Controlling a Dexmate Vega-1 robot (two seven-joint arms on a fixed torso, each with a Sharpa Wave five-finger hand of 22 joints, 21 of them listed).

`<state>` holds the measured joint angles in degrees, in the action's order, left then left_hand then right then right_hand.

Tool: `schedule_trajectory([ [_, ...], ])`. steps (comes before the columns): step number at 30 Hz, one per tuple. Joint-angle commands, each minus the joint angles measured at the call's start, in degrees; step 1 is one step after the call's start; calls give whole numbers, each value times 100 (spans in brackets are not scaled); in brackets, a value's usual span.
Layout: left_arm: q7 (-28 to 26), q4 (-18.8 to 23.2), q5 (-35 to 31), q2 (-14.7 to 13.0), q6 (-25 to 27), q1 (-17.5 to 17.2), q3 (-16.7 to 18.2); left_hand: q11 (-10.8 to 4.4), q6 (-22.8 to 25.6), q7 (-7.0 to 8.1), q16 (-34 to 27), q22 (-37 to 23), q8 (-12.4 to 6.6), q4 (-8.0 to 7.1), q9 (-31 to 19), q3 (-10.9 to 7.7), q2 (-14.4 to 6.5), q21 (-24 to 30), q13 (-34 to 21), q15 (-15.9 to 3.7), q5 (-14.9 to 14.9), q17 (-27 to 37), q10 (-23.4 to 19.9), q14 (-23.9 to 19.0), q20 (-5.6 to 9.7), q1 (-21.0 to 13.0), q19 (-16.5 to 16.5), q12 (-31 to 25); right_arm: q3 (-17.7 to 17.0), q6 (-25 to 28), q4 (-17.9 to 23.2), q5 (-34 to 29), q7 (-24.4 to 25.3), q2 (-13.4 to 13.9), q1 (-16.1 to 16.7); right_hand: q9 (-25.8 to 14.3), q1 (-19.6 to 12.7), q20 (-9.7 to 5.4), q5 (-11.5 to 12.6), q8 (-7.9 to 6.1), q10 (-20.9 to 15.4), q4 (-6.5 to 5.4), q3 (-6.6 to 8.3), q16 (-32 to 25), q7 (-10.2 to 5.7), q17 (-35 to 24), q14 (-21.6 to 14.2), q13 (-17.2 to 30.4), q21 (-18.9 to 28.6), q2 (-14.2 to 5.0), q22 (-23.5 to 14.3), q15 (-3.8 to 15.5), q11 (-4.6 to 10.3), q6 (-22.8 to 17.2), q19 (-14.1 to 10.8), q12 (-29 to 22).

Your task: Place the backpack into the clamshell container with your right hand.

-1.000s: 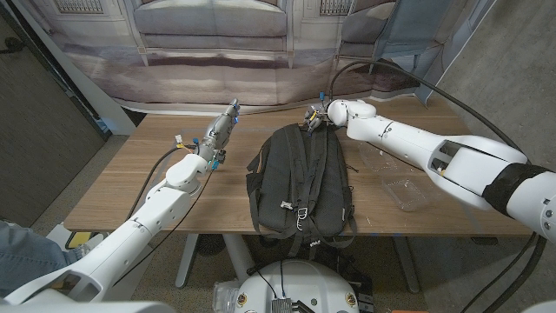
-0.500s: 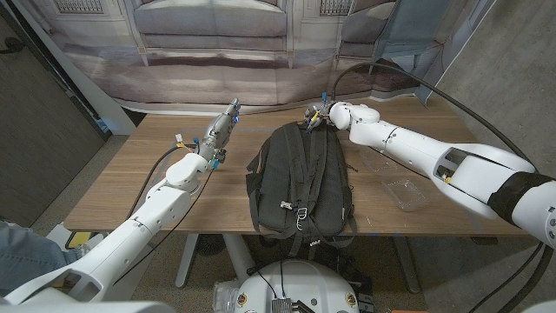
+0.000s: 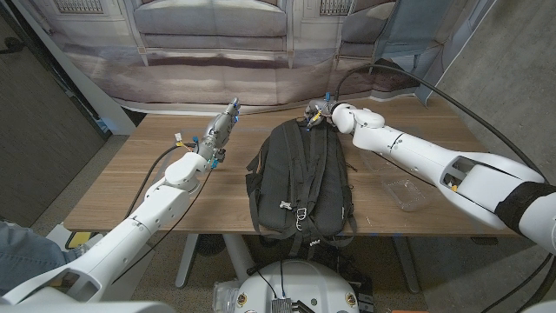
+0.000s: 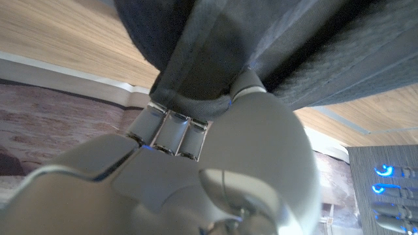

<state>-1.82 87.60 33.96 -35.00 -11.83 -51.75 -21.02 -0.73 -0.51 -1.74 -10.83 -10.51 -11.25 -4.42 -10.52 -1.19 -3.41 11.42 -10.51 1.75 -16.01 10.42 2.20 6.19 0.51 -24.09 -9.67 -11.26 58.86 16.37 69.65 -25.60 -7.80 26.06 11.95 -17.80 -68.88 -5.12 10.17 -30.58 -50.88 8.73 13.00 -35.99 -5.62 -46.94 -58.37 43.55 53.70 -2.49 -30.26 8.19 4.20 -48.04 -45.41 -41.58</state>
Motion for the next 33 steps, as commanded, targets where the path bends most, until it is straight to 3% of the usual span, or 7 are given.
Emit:
schedule_trajectory([
  [1, 44, -14, -5, 11, 2, 48, -19, -2, 21, -14, -2, -24, -1, -14, -14, 31, -59, 39, -17, 6, 7, 14, 12, 0, -36, -3, -131, -28, -266, 40, 642, -47, 211, 279, 326, -395, -319, -672, 9, -16, -239, 20, 34, 24, 85, -31, -213, 942, 59, -244, 17, 513, 195, -608, -47, 28],
  [17, 86, -100, -15, 50, -28, 121, -44, -10, 26, -18, -1, -24, -2, -13, -15, 41, -66, 41, -17, 7, 8, 13, 17, 1, -32, -9, -132, -26, -519, 300, 1275, -206, 407, 454, 633, -620, -372, -680, -9, -37, -71, -3, 109, 113, 109, -113, -228, 1248, 175, -300, 102, 513, 198, -440, 41, 76],
  [33, 181, -186, -34, 79, -12, 272, -92, -11, 22, -23, -2, -24, -1, -12, -15, 51, -76, 45, -18, 5, 8, 13, 16, -3, -26, -17, -126, -26, -806, 312, 1827, -292, 721, 638, 945, -657, -384, -678, -4, -23, -162, -11, 138, 154, 117, -205, -308, 1295, 334, -309, 165, 511, 183, -465, 86, 179],
])
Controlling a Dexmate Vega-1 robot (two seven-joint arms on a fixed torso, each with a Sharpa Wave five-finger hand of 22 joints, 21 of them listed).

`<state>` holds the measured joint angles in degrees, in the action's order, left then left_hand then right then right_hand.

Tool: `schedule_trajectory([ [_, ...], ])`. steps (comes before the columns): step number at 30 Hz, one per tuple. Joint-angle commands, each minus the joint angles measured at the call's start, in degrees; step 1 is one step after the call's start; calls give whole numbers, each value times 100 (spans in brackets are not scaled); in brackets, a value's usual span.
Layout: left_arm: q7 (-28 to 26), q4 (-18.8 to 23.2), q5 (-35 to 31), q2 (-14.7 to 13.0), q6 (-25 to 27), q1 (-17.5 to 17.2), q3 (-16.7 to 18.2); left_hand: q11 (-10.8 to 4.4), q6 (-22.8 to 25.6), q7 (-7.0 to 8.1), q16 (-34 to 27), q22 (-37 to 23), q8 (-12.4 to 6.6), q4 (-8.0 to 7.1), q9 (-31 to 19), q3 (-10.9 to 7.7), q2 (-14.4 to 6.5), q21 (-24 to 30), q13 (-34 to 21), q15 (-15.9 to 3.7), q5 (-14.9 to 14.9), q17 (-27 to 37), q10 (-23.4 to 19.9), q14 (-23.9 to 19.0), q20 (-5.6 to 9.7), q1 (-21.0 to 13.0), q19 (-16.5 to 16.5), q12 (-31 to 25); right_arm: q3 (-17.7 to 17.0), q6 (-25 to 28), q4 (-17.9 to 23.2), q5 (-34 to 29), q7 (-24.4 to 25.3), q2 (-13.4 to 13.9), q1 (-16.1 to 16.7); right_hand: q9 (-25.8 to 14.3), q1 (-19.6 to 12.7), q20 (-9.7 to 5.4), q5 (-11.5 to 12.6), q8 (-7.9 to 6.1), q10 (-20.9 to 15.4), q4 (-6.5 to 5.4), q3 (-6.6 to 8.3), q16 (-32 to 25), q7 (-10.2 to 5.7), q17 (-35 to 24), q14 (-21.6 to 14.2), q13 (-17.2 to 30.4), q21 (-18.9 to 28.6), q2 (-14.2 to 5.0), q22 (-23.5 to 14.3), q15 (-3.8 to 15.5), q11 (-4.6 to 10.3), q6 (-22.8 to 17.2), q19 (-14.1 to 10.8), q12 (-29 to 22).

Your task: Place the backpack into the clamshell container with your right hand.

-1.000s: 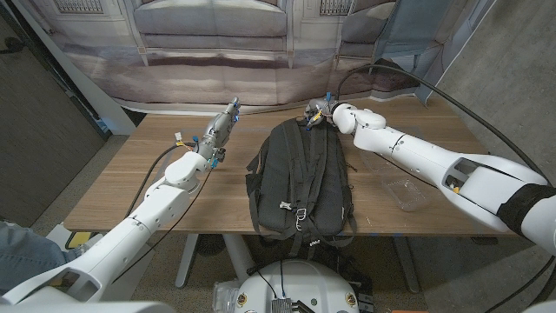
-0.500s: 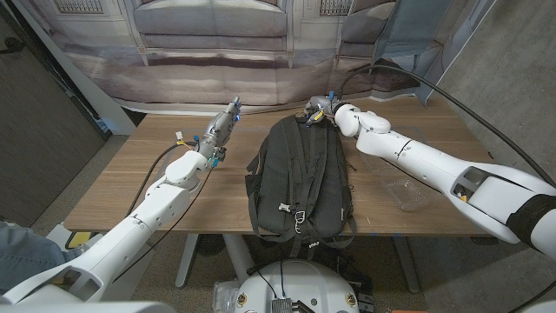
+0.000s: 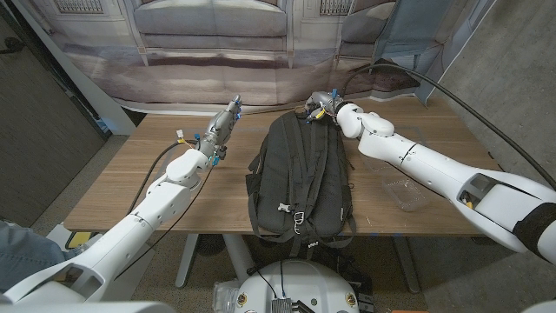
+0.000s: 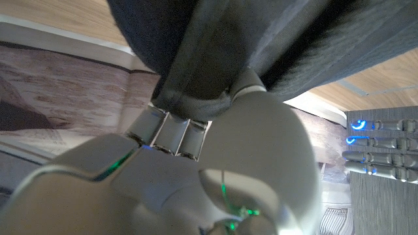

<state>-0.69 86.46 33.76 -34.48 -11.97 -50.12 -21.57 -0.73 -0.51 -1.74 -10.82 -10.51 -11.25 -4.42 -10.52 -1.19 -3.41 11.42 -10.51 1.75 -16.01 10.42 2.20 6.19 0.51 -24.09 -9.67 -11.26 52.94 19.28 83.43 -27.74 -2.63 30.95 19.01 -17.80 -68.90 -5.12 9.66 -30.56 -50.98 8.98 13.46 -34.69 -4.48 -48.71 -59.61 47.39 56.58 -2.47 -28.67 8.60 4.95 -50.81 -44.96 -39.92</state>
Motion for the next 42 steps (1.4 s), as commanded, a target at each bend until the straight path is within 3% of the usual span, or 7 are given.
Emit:
schedule_trajectory([
  [1, 90, -89, -16, 30, -9, 125, -41, -11, 22, -25, -2, -24, -1, -12, -15, 51, -76, 45, -18, 4, 8, 13, 17, -2, -27, -17, -126, -26, -227, 48, 505, -103, 221, 165, 265, -654, -377, -676, 47, -21, -149, -39, 92, 29, 2, -29, -186, 925, 52, -311, 9, 470, 106, -190, 45, 14],
  [42, 154, 36, -25, -51, -35, 125, -13, -13, 27, -21, -1, -23, -1, -9, -15, 74, -94, 46, -18, -8, 9, 13, 10, -1, -14, -35, -131, -28, -857, 583, 2225, -709, 465, 603, 1043, -785, -359, -673, 62, -1, -219, -55, 146, 163, 21, -167, -238, 1093, 288, -316, 210, 472, 77, -175, 135, 216],
])
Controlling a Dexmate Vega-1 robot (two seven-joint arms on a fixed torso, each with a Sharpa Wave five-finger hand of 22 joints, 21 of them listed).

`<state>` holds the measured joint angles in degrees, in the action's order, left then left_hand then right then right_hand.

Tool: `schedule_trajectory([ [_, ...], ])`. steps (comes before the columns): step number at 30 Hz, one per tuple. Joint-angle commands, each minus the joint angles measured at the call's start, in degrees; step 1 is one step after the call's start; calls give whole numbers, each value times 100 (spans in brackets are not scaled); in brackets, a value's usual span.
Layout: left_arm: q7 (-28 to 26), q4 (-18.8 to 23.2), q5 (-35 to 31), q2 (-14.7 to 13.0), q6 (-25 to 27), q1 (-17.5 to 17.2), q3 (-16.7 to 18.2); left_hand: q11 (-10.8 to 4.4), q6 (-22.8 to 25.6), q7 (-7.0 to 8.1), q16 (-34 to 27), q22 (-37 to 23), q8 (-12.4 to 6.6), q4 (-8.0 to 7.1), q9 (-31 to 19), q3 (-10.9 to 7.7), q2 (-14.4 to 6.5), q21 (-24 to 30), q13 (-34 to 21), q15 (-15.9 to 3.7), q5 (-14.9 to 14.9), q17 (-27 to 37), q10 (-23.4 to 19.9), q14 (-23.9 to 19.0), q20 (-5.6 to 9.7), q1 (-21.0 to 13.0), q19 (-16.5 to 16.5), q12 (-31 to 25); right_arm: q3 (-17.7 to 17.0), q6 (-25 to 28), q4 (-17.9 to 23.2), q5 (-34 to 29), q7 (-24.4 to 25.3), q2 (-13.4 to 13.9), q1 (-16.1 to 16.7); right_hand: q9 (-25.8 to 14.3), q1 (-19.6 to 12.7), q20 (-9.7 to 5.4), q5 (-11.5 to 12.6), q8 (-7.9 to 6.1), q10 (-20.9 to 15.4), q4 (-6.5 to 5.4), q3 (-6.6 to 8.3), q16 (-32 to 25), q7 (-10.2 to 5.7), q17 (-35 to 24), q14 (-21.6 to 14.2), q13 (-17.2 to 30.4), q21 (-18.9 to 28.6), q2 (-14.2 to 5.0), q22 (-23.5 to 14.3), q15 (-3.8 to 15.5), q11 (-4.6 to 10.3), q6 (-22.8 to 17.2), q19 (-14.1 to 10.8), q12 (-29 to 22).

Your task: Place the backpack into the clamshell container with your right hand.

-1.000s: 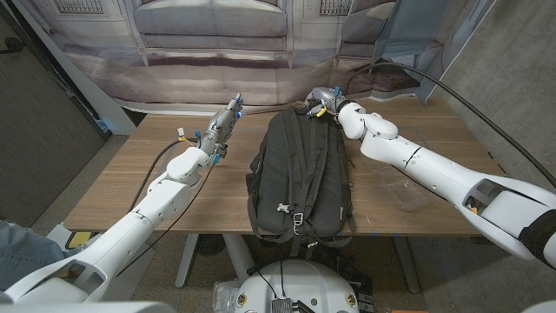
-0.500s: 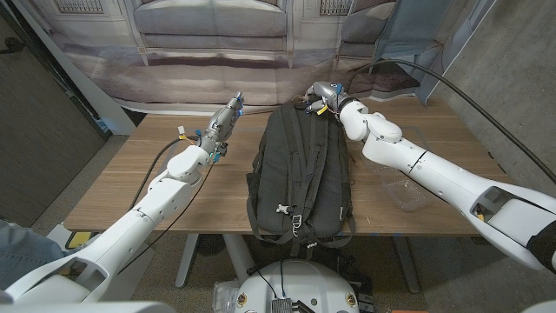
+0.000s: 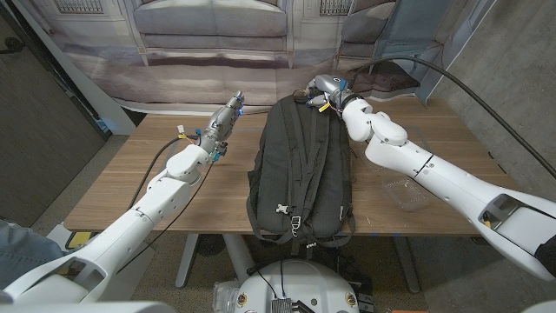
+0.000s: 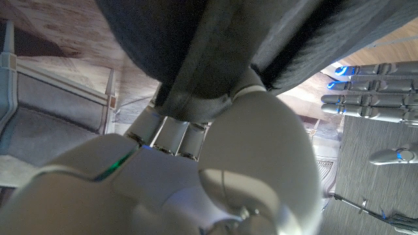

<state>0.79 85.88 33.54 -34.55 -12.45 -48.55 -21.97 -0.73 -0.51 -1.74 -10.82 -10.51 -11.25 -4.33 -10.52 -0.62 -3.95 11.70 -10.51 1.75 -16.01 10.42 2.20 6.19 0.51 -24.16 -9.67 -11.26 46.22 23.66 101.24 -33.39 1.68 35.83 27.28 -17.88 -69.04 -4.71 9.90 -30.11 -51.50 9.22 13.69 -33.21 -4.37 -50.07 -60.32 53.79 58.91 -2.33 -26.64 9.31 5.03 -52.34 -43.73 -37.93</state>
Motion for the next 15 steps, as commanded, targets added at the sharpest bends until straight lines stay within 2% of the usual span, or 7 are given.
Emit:
schedule_trajectory([
  [1, 15, 98, 1, -48, 13, -32, 28, -13, 25, -21, 0, -23, -1, -18, -15, 18, -40, 19, -18, -7, 9, 13, 10, -1, -12, -28, -130, -28, -199, 153, 474, -146, 16, 126, 226, -779, -343, -715, 38, -45, -157, -77, 122, 21, 1, -33, -164, 464, 61, -326, 12, 400, 75, -24, 15, 23],
  [15, -3, 116, -4, -24, 16, -42, 12, -1, 27, -23, 0, -23, -1, -18, -15, 29, -46, 19, -18, -5, 10, 13, 14, -1, -16, -34, -131, -27, -435, 407, 914, -93, -177, 226, 378, -783, -331, -713, 47, -18, -186, -84, 144, 60, -22, -78, -185, 492, 133, -343, 87, 400, 118, -30, 32, 103],
])
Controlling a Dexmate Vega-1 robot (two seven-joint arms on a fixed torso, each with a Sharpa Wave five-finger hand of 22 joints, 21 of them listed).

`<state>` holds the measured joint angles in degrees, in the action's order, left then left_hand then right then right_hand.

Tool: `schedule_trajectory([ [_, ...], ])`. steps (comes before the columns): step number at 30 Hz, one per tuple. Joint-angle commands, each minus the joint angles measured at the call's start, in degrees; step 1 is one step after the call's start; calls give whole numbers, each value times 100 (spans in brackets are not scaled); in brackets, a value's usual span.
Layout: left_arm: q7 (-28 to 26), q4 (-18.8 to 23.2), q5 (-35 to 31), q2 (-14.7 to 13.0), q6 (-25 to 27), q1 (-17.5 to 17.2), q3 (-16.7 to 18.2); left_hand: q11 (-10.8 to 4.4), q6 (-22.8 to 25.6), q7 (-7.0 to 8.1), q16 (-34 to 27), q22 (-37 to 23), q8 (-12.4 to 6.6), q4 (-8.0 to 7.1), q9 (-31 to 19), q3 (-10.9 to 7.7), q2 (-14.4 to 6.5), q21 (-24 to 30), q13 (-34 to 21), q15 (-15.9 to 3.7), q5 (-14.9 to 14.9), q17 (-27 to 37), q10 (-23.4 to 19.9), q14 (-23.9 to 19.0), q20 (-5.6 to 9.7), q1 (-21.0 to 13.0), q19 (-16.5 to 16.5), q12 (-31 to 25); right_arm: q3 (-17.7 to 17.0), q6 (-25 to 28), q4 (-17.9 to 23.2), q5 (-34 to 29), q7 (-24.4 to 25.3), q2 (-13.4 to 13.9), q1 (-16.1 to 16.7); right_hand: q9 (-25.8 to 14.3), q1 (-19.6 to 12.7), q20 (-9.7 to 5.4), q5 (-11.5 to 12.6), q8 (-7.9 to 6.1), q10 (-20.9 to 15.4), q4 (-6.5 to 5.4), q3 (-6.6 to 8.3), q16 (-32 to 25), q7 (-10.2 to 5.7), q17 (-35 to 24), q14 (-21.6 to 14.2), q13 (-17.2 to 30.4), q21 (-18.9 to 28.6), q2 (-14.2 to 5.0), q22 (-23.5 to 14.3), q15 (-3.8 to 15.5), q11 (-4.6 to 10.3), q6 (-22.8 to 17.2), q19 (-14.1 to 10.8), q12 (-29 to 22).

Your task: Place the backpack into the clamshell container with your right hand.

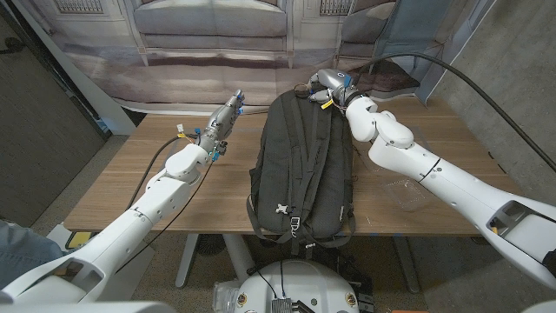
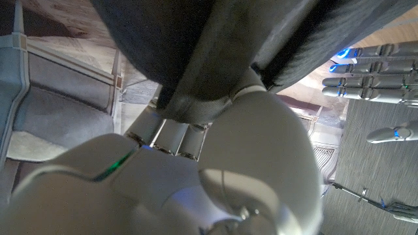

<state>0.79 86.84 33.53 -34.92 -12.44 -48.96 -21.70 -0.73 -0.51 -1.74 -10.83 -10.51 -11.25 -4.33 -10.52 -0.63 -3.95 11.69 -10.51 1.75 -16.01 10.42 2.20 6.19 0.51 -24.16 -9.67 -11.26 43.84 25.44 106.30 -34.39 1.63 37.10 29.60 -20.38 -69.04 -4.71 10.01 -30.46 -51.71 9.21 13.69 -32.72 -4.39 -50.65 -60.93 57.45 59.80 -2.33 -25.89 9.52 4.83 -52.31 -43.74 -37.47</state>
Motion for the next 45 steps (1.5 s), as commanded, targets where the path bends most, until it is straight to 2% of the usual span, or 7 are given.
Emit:
schedule_trajectory([
  [1, -19, 37, -22, 6, 38, 6, -23, -6, 26, -27, 0, -23, -1, -17, -15, 30, -47, 20, -18, -4, 10, 13, 12, -1, -14, -34, -130, -27, -214, 262, 449, 6, -180, 104, 158, -535, -329, -715, 35, 17, -176, -83, 144, 13, -18, -22, -126, 117, 50, -341, 13, 378, 143, -35, 31, 63],
  [11, -25, 79, -54, 20, 51, 51, -45, -14, 21, -22, -1, -23, 1, -17, -15, 36, -52, 21, -17, -2, 10, 12, 9, -2, -12, -39, -128, -28, -426, 371, 826, 49, -170, 239, 279, -565, -307, -724, 30, 29, -180, -91, 155, 61, -32, -25, -131, 169, 98, -350, 67, 378, 124, -17, 57, 106],
  [15, -15, 61, -63, 46, 45, 67, -69, -11, 26, -27, -1, -23, -1, -16, -15, 39, -53, 21, -17, -2, 10, 12, 16, -3, -9, -40, -128, -26, -528, 411, 987, 102, -203, 301, 329, -574, -302, -723, 28, 36, -185, -91, 160, 77, -34, -27, -141, 184, 125, -353, 86, 378, 178, -10, 60, 126],
  [32, -68, 210, -112, 5, 72, 28, -68, -5, 28, -23, 1, -22, -1, -15, -15, 49, -62, 19, -17, -1, 11, 12, 6, 0, -13, -48, -137, -29, -724, 665, 1622, -107, -296, 543, 525, -606, -286, -728, 25, 56, -228, -85, 171, 113, -57, -64, -199, 236, 258, -350, 144, 378, 184, -11, 65, 199],
  [45, -3, 180, -102, 16, 105, 82, -100, -9, 30, -26, 1, -22, -2, -15, -14, 58, -70, 18, -18, -5, 13, 12, -2, 3, -23, -54, -142, -32, -914, 1090, 2221, -307, -505, 694, 674, -622, -287, -728, 26, 74, -246, -78, 183, 132, -43, -90, -224, 262, 330, -349, 186, 378, 176, -7, 72, 248],
])
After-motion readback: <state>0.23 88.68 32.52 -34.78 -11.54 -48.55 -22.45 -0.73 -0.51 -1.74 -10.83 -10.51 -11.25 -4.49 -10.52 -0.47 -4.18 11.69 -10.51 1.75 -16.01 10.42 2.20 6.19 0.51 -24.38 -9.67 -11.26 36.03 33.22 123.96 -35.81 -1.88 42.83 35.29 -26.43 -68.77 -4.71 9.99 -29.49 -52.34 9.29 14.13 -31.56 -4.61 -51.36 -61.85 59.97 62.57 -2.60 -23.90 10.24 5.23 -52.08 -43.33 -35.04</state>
